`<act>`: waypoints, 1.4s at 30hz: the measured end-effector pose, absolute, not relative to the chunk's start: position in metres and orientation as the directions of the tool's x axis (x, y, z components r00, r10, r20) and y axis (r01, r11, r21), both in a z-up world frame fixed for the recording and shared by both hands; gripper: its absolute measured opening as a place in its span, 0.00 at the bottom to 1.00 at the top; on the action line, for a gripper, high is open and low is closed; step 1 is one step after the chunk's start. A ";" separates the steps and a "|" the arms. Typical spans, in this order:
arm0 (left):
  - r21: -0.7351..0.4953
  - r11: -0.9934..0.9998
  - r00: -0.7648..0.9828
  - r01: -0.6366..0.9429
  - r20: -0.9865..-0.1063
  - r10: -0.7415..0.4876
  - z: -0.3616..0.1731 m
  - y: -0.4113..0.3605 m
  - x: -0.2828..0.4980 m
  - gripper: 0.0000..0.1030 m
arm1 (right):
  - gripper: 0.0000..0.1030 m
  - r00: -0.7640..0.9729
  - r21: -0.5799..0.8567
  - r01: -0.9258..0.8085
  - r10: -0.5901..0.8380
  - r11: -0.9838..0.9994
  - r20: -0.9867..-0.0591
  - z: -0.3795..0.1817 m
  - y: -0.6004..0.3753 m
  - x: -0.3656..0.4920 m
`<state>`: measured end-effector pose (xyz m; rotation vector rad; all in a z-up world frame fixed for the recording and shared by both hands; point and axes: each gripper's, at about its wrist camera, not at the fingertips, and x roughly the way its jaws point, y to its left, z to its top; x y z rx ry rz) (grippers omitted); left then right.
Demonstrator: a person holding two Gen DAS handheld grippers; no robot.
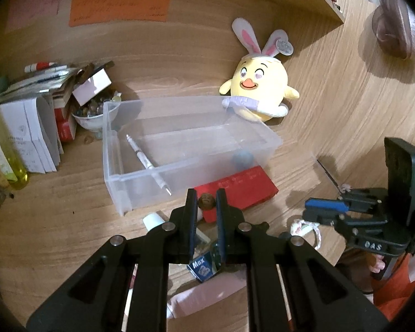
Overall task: Organize objects
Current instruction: 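Grasp the small brown bead with the left gripper while the right gripper grasps the braided bracelet, then lower the bead and bracelet into the clear box and open both grippers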
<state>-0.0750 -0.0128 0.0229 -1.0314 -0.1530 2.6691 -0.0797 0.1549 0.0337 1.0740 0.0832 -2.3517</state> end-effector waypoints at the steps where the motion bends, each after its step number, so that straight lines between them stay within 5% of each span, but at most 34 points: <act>1: -0.191 -0.958 -0.709 -0.215 -0.644 0.287 0.024 -0.012 -0.077 0.12 | 0.25 -0.534 0.165 0.498 -0.450 -0.852 -0.716 0.032 0.157 -0.078; 7: -0.185 -0.960 -0.702 -0.208 -0.656 0.278 0.022 -0.010 -0.092 0.12 | 0.31 -0.527 0.097 0.477 -0.372 -0.874 -0.764 0.010 0.159 -0.071; 10: -0.185 -0.961 -0.694 -0.205 -0.665 0.275 0.018 -0.008 -0.100 0.12 | 0.46 -0.524 0.083 0.462 -0.347 -0.883 -0.778 0.001 0.162 -0.076; 15: -0.174 -0.967 -0.683 -0.184 -0.686 0.253 0.014 -0.008 -0.117 0.12 | 0.47 -0.505 0.111 0.469 -0.369 -0.876 -0.780 -0.003 0.162 -0.085; 17: -0.166 -0.970 -0.684 -0.179 -0.688 0.244 0.016 -0.007 -0.122 0.12 | 0.44 -0.482 0.139 0.483 -0.395 -0.864 -0.782 -0.006 0.163 -0.088; 21: -0.156 -0.972 -0.690 -0.174 -0.685 0.233 0.021 -0.008 -0.132 0.12 | 0.22 -0.446 0.215 0.487 -0.453 -0.846 -0.772 -0.008 0.165 -0.093; 24: -0.154 -0.973 -0.691 -0.171 -0.685 0.230 0.024 -0.007 -0.139 0.12 | 0.18 -0.466 0.198 0.475 -0.436 -0.858 -0.770 -0.007 0.166 -0.094; 42: -0.166 -0.975 -0.642 -0.148 -0.734 0.222 0.013 -0.001 -0.182 0.12 | 0.16 -0.665 0.123 0.447 -0.421 -0.886 -0.617 0.070 0.161 -0.140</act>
